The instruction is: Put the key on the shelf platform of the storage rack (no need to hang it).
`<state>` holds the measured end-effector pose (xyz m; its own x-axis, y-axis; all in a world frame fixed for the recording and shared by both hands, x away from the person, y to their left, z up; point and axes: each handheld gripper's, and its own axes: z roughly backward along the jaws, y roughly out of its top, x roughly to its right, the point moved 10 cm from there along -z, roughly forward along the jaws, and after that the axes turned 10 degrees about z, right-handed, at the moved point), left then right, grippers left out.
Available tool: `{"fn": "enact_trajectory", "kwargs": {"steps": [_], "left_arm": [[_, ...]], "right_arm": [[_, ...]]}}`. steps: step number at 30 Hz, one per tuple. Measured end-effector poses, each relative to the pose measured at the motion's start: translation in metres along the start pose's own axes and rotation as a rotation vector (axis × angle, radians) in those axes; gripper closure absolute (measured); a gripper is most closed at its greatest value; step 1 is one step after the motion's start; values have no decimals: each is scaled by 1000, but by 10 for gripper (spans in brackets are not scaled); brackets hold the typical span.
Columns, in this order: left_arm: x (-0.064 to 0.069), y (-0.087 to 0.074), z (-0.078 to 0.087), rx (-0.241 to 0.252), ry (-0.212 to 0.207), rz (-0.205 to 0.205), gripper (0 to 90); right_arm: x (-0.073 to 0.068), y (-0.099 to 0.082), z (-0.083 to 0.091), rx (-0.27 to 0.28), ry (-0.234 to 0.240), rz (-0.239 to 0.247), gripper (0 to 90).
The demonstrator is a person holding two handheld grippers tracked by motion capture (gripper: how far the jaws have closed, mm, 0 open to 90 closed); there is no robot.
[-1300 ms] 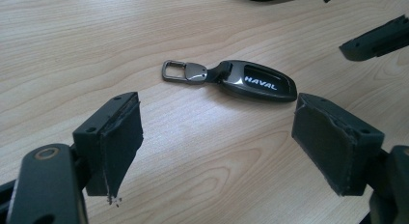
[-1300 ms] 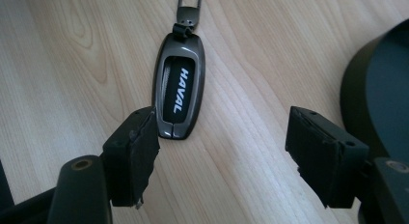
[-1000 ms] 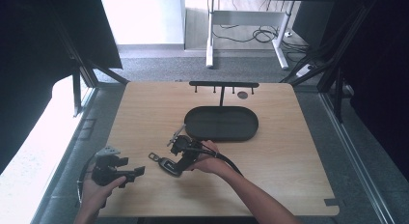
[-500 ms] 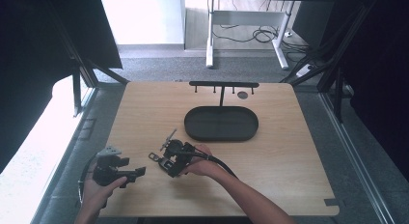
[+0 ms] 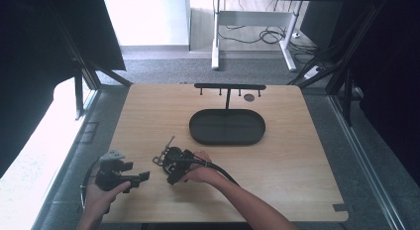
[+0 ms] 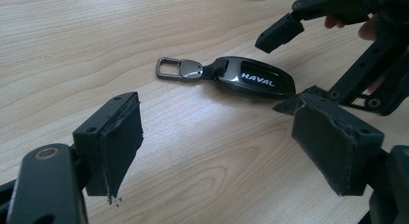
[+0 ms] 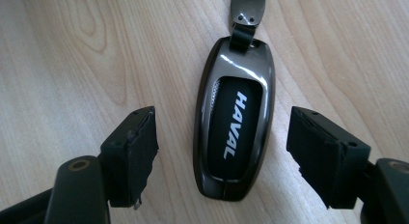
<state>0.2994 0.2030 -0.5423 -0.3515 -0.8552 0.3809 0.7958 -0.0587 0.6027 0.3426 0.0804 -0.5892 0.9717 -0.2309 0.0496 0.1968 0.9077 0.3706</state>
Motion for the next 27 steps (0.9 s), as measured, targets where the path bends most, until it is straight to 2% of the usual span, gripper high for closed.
{"fn": "enact_trajectory", "kwargs": {"steps": [7,12,20,27], "left_arm": [[0,0,0,-1,0,3,184],[-1,0,1,1,1,5,184],[0,0,0,1,2,6,185],[0,0,-1,-1,4,3,185]], "right_arm": [[5,0,-12,-23,-19,-10,276],[9,0,-16,-29,-26,-34,309],[12,4,-18,-14,-22,-34,477],[12,3,-17,-18,-1,-40,486]]}}
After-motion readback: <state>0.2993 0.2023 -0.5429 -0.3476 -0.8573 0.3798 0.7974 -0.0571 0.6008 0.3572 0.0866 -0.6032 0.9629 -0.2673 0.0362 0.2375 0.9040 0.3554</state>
